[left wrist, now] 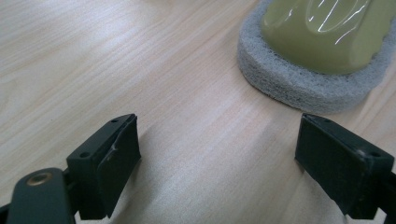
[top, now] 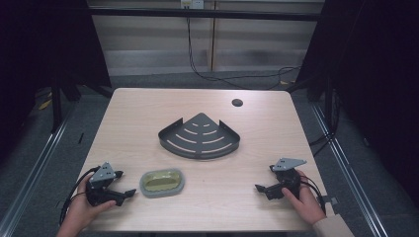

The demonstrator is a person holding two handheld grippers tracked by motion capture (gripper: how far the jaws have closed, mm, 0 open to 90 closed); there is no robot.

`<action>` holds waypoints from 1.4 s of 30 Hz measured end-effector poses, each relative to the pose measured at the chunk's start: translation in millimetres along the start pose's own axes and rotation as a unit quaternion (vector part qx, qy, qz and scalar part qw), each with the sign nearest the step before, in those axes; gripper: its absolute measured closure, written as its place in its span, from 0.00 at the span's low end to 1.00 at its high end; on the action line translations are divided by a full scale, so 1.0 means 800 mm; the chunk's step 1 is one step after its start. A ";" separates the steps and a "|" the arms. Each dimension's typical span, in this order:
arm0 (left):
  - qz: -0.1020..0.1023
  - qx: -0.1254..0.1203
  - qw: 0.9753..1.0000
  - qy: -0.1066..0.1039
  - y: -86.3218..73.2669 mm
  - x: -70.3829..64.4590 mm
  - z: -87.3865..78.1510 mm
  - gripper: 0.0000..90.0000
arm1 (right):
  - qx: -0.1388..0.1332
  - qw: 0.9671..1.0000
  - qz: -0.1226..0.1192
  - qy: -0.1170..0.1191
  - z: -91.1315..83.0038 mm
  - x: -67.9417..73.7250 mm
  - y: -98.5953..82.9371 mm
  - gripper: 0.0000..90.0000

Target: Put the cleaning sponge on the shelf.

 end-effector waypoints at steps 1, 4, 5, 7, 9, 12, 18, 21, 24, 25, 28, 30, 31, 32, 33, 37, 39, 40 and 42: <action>-0.002 0.000 1.000 0.001 0.000 0.000 0.000 0.15 | 0.000 1.000 0.000 0.000 0.000 0.000 0.000 0.06; -0.009 0.012 1.000 0.001 0.004 -0.001 0.000 0.16 | 0.000 1.000 0.000 0.000 0.000 0.000 0.000 0.05; -0.012 0.036 0.999 -0.002 0.008 -0.001 -0.002 0.17 | 0.000 1.000 0.000 0.000 0.000 0.000 0.000 0.06; -0.015 0.050 0.999 -0.007 0.012 -0.001 -0.002 0.18 | 0.000 1.000 0.000 0.000 0.000 0.000 0.000 0.05; -0.012 0.081 0.996 -0.017 0.019 -0.002 -0.005 0.20 | 0.000 1.000 0.000 0.000 0.000 0.000 0.000 0.06; -0.011 0.126 0.992 -0.027 0.031 -0.003 -0.007 0.25 | 0.000 1.000 0.000 0.000 0.000 0.000 0.000 0.05; 0.006 0.173 0.984 -0.046 0.065 0.000 -0.019 0.26 | 0.000 1.000 0.000 0.000 0.000 0.000 0.000 0.05; 0.017 0.193 0.980 -0.047 0.080 0.003 -0.021 0.27 | 0.000 1.000 0.000 0.000 0.000 0.000 0.000 0.05; 0.015 0.199 0.978 -0.056 0.096 0.004 -0.021 0.27 | 0.000 1.000 0.000 0.000 0.000 0.000 0.000 0.05; 0.018 0.200 0.978 -0.056 0.100 0.004 -0.020 0.27 | 0.000 1.000 0.000 0.000 0.000 0.000 0.000 0.05; 0.034 0.218 0.973 -0.072 0.115 0.003 -0.017 0.28 | 0.000 1.000 0.000 0.000 0.000 0.000 0.000 0.05; 0.043 0.225 0.970 -0.077 0.123 0.003 -0.014 0.28 | 0.000 1.000 0.000 0.000 0.000 0.000 0.000 0.05; 0.046 0.225 0.970 -0.077 0.128 0.002 -0.012 0.28 | 0.000 1.000 0.000 0.000 0.000 0.000 0.000 0.05; 0.049 0.229 0.969 -0.080 0.131 0.003 -0.011 0.29 | 0.000 1.000 0.000 0.000 0.000 0.000 0.000 0.05; 0.050 0.232 0.968 -0.082 0.135 0.003 -0.010 0.29 | 0.000 1.000 0.000 0.000 0.000 0.000 0.000 0.05; 0.058 0.236 0.966 -0.091 0.151 0.003 -0.005 0.29 | 0.000 1.000 0.000 0.000 0.000 0.000 0.000 0.05; 0.064 0.241 0.964 -0.092 0.156 0.002 -0.003 0.30 | 0.000 1.000 0.000 0.000 0.000 0.000 0.000 0.05; 0.067 0.246 0.962 -0.095 0.160 0.002 0.000 0.30 | 0.000 1.000 0.000 0.000 0.000 0.000 0.000 0.06; 0.073 0.250 0.961 -0.096 0.167 0.000 0.004 0.30 | 0.000 1.000 0.000 0.000 0.000 0.000 0.000 0.06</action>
Point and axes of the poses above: each handheld gripper's, and its own axes: z roughly forward along the jaws, y roughly out of its top, x roughly to its left, the point moved 2 cm from there along z, roughly forward along the jaws, and after that the axes turned 10 degrees about z, right-handed, at the moved point
